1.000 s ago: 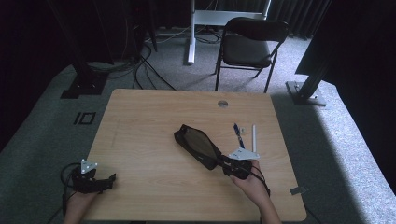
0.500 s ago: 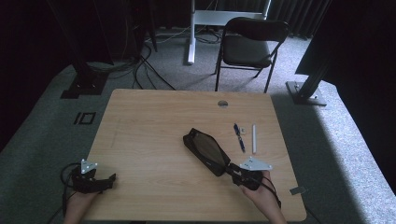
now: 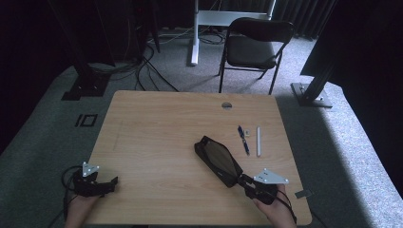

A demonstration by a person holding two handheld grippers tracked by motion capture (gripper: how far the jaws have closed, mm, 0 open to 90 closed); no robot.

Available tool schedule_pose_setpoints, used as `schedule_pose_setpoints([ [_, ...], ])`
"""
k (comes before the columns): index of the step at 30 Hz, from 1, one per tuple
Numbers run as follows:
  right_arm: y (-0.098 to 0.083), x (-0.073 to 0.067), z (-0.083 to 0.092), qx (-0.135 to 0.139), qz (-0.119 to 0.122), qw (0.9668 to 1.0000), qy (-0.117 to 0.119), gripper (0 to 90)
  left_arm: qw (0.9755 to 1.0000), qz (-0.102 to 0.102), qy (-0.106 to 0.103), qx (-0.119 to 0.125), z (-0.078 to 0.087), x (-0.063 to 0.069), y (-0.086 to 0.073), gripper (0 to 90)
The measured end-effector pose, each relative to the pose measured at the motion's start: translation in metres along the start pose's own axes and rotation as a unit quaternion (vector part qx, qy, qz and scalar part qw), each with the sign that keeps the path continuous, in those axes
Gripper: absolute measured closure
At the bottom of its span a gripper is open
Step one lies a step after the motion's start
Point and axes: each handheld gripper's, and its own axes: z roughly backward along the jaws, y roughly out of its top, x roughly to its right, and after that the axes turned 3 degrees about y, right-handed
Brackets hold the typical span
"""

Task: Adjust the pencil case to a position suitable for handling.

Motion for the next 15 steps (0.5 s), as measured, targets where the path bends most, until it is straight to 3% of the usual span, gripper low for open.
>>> schedule_pose_setpoints([
  [15,-0.018,-0.005,0.022,-0.006,-0.004,0.9999,-0.014,73.0,1.0000,0.001,0.000,0.000,0.000,0.000,0.000,0.2],
])
